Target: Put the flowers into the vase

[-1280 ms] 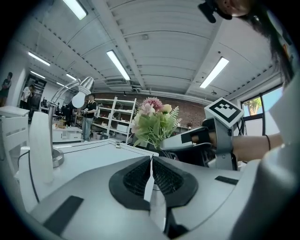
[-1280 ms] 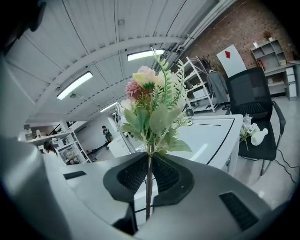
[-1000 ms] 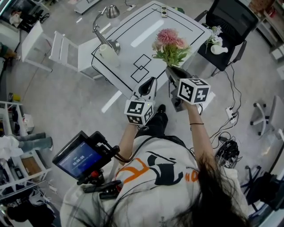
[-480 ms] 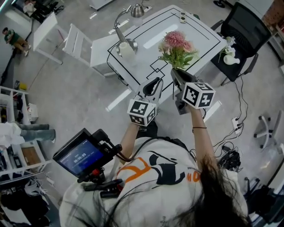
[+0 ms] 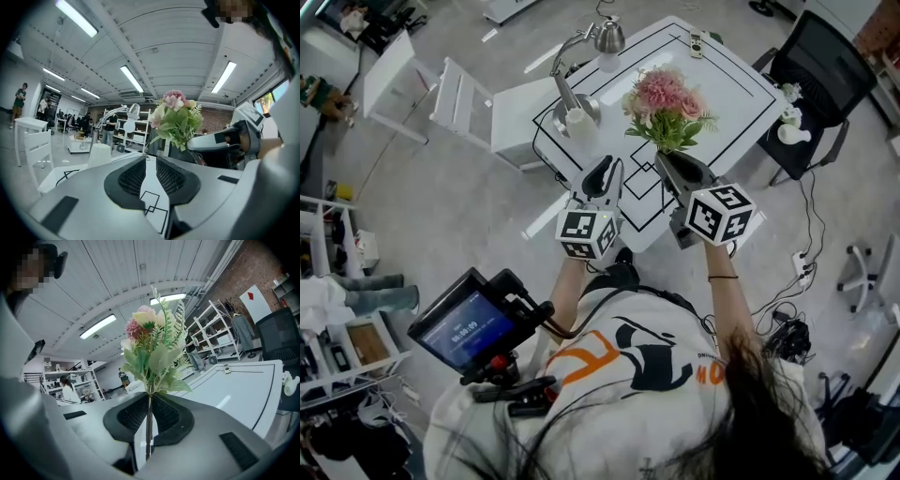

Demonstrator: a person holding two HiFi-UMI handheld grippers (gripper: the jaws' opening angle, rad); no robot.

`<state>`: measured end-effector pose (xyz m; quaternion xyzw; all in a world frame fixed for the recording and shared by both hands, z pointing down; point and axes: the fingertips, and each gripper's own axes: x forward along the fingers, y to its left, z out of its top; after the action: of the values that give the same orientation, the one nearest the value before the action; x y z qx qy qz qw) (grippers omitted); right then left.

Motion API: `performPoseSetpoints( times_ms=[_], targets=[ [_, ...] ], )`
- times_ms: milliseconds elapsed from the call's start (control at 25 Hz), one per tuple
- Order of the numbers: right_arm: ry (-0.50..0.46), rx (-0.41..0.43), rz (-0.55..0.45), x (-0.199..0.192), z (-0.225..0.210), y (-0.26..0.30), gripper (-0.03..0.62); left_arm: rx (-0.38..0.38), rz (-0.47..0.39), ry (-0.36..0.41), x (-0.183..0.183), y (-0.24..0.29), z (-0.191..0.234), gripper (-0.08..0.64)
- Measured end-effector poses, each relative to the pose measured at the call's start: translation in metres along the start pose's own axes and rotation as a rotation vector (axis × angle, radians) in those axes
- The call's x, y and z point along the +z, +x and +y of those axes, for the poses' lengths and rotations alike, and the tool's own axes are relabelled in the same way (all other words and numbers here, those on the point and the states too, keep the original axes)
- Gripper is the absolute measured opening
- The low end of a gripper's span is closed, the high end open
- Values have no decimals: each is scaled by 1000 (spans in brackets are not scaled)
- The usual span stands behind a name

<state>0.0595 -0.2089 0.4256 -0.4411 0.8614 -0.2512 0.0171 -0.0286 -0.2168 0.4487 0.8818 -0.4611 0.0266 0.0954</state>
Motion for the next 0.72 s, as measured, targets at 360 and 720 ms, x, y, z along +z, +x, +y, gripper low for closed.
performPoseSetpoints(
  times_ms=[360,720],
  targets=[
    [-20,55,22,14,21,55,38,77,-20,21,17,5,69,110],
    [-58,124,13,36,45,104,38,41,65,103,12,22,103,207]
  ],
)
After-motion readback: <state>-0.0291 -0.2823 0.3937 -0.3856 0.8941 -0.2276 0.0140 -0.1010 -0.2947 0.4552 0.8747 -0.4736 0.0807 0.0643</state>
